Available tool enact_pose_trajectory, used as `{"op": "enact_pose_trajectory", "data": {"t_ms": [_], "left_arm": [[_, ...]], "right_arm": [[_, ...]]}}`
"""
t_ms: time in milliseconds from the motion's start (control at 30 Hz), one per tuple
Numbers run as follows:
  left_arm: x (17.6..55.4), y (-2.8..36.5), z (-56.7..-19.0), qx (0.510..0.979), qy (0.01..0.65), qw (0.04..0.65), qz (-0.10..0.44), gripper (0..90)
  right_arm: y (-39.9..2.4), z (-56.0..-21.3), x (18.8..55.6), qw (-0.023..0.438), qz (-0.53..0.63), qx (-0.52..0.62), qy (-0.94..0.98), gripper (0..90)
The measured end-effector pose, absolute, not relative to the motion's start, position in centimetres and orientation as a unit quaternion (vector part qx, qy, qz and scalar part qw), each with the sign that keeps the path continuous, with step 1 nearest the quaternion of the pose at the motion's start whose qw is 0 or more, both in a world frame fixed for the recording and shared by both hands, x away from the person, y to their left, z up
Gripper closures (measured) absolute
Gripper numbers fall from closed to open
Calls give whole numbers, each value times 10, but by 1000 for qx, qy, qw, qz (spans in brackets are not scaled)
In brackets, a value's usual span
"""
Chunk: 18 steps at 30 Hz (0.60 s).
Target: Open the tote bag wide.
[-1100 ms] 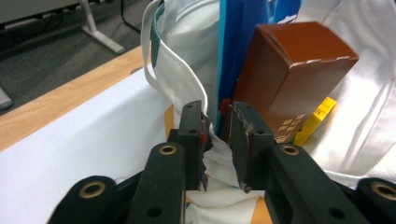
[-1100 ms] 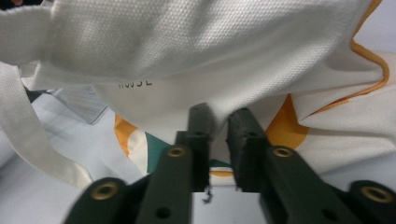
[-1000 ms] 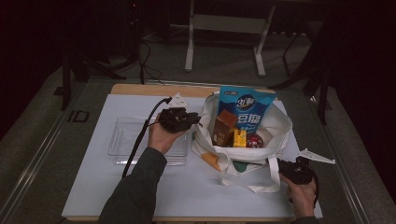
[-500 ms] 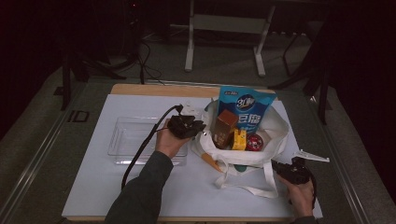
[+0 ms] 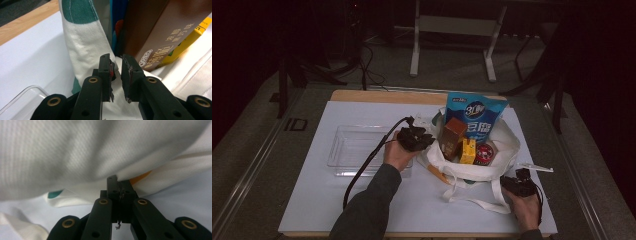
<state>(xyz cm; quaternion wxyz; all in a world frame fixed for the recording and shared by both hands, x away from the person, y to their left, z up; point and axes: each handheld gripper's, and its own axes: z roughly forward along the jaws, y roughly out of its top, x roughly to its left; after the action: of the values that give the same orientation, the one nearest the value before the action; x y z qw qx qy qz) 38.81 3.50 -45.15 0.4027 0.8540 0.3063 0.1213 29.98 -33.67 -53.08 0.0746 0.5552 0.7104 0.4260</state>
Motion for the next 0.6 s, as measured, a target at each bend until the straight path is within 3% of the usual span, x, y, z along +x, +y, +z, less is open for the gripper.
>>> {"op": "enact_pose_trajectory", "data": {"t_ms": [133, 200, 367, 600], "left_arm": [[391, 31, -456, 853, 311, 403, 116, 784], [391, 31, -456, 853, 312, 403, 115, 783], [392, 34, -457, 850, 315, 407, 111, 781], [391, 33, -456, 852, 312, 404, 115, 781]], "right_arm": [[-334, -531, 300, 81, 420, 556, 713, 883], [-337, -529, 299, 84, 422, 554, 713, 802], [-351, -519, 293, 93, 446, 551, 699, 708], [-365, -506, 284, 109, 458, 551, 689, 692]]}}
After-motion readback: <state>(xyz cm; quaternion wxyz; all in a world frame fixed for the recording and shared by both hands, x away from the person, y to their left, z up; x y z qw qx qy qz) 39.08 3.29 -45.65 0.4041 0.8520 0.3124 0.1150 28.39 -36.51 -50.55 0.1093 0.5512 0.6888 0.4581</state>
